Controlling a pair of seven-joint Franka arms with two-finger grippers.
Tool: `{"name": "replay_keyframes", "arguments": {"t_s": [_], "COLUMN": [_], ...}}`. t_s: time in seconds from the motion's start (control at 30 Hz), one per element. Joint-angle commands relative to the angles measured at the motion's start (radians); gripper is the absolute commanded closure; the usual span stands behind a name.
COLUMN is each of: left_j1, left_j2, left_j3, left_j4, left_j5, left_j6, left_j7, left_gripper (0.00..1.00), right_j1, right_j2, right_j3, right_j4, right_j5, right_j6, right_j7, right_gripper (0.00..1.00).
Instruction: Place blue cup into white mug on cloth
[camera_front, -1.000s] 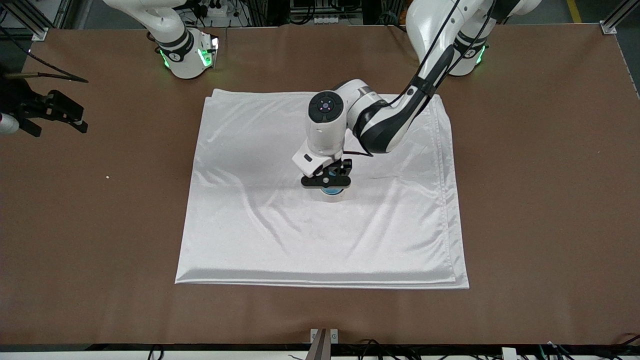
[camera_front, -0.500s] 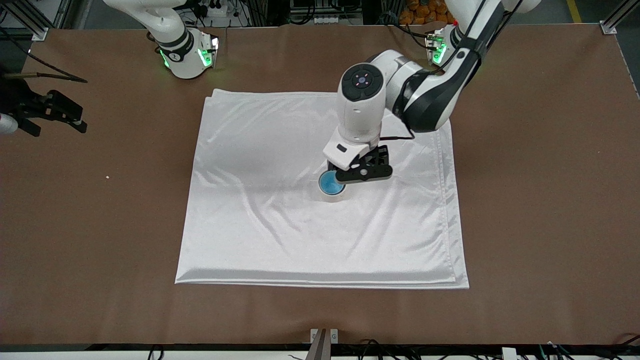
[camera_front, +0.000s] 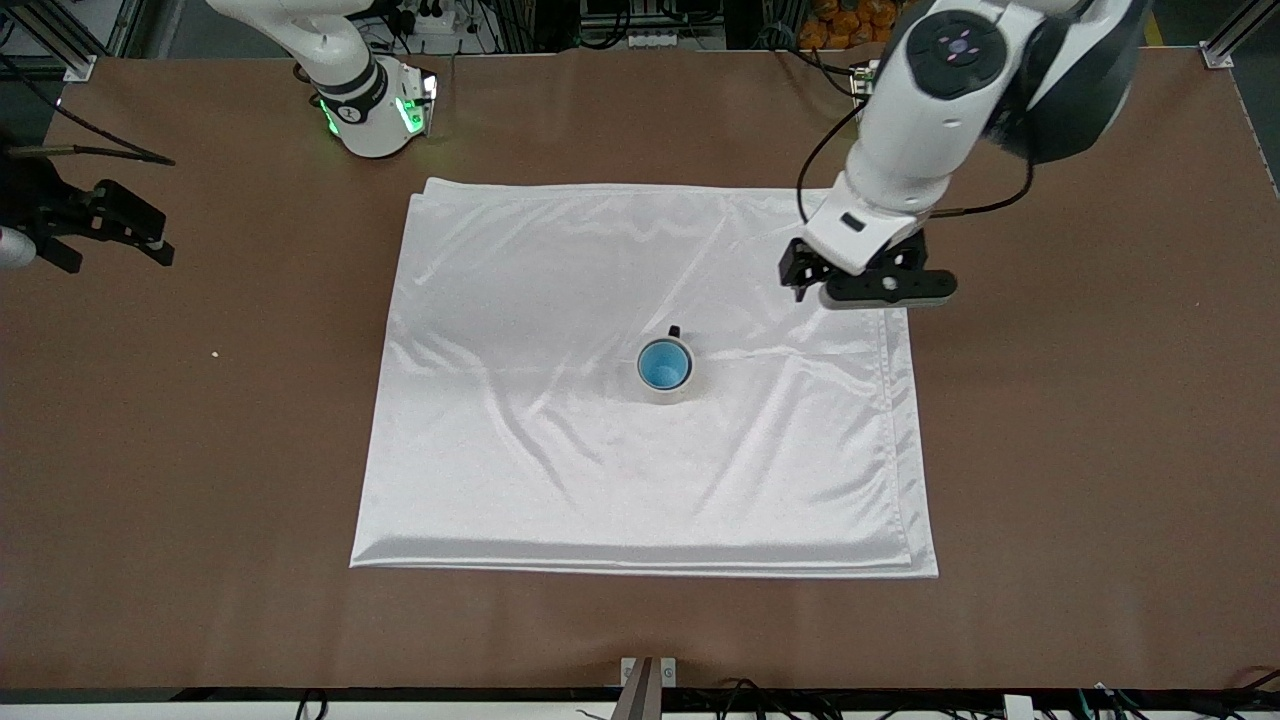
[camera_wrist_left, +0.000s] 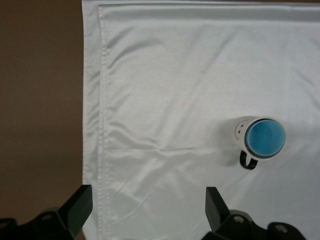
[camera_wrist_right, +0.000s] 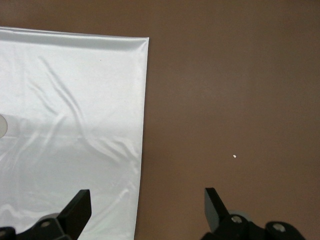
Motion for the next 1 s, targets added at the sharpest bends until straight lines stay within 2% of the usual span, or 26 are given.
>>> {"name": "replay_keyframes", "arguments": {"t_s": [0.0,0.13,0.27,0.7,0.97], "left_j1": [0.076,0.142,0.182,0.21,0.228], "left_j2": [-0.11,-0.136,-0.133,-0.002,0.003], "left_j3": [-0.006,-0.004,-0.001,0.021,0.022], "left_j4": [-0.059,-0.05,0.006,0.285,0.294], "left_j5": [-0.036,-0.039,-0.042,-0.049,-0.059], "left_j6": [-0.098,-0.13,-0.144,-0.262,-0.281], "left_j7": [0.154,0.236,0.256,0.297,0.3], "left_gripper": [0.0,0.0,0.0,0.0,0.0], "right_j1": [-0.003,-0.001,0.0,0.005,0.005], "right_j2": [-0.012,-0.012,-0.01,-0.01,-0.009], "right_j3": [-0.001,0.001,0.001,0.003,0.004], "right_j4": [0.003,0.003,0.003,0.003,0.003], "right_j5": [0.017,0.017,0.017,0.017,0.017], "right_j6": [-0.012,-0.01,-0.006,-0.003,-0.003], "right_j7": [0.016,0.016,0.016,0.019,0.021], "right_gripper": [0.0,0.0,0.0,0.0,0.0]}}
